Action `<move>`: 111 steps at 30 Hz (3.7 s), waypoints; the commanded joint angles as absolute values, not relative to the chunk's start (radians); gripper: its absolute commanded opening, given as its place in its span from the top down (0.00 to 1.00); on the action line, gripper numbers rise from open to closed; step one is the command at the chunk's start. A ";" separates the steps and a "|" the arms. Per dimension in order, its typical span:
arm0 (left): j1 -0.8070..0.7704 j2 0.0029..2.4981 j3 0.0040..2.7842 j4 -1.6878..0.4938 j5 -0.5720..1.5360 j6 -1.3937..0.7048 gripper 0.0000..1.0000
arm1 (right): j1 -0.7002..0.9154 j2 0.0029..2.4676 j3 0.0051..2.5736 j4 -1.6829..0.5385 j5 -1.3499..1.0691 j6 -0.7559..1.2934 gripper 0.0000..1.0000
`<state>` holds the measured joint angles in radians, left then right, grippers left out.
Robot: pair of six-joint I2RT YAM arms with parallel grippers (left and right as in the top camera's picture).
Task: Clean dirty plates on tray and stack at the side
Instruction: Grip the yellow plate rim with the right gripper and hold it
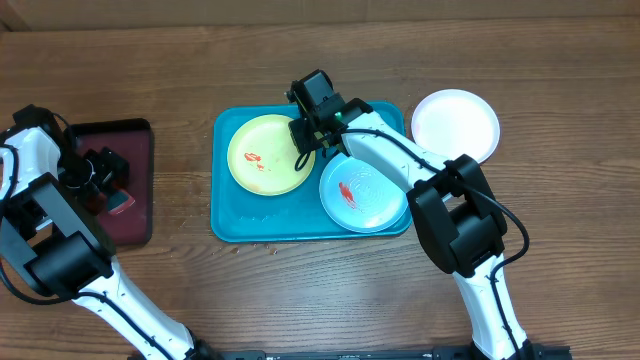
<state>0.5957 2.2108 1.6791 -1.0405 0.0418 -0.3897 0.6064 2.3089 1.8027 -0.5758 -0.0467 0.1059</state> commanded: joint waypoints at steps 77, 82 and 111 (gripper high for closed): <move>0.588 2.231 1.704 -0.960 -0.054 -0.336 0.00 | 0.602 2.388 1.799 -0.580 -0.038 0.309 0.96; 0.588 2.231 1.704 -0.975 -0.055 -0.335 0.00 | 0.602 2.388 1.799 -0.581 -0.038 0.309 0.96; 0.588 2.231 1.704 -1.092 0.094 -0.329 0.55 | 0.601 2.388 1.799 -0.586 -0.038 0.308 0.96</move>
<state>0.5957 2.2108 1.6821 -1.1004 0.0692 -0.3363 0.6025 2.3665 1.8305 -0.5728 -0.0708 0.3099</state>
